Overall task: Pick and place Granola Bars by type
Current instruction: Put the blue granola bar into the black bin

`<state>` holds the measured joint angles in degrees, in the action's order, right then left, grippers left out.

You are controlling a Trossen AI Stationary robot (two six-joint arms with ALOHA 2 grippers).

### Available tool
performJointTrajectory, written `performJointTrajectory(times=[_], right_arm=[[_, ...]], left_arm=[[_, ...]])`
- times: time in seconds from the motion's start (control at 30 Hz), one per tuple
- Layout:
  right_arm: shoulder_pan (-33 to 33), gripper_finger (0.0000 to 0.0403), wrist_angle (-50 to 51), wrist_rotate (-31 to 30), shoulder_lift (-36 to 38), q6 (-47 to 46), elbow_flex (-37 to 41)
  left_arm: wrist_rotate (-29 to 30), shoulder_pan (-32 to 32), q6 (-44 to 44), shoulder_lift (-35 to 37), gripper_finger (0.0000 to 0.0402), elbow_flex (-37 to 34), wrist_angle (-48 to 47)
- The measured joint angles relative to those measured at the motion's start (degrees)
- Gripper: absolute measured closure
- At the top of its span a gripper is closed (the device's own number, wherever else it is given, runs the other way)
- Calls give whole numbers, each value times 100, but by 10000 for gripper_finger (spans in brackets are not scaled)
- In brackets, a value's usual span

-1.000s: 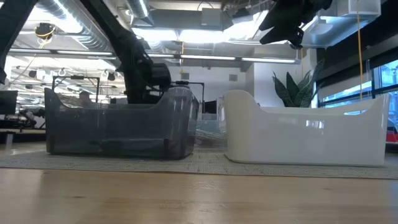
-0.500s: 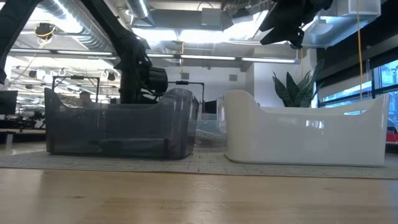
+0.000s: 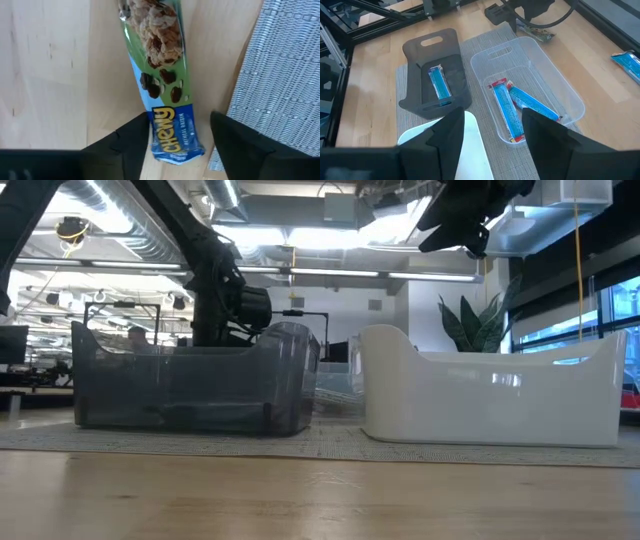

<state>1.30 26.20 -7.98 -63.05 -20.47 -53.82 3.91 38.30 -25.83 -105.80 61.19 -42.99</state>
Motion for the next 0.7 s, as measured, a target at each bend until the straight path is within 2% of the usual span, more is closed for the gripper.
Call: performJointTrajectory(times=[0.2, 0.7], right_arm=[[0, 201, -1, 1, 0, -2, -1], [1, 201, -1, 1, 0, -4, -2]], left_arm=[[-14, 0, 1, 0, 232, 0, 43], [-191, 4, -38, 4, 272, 0, 67]])
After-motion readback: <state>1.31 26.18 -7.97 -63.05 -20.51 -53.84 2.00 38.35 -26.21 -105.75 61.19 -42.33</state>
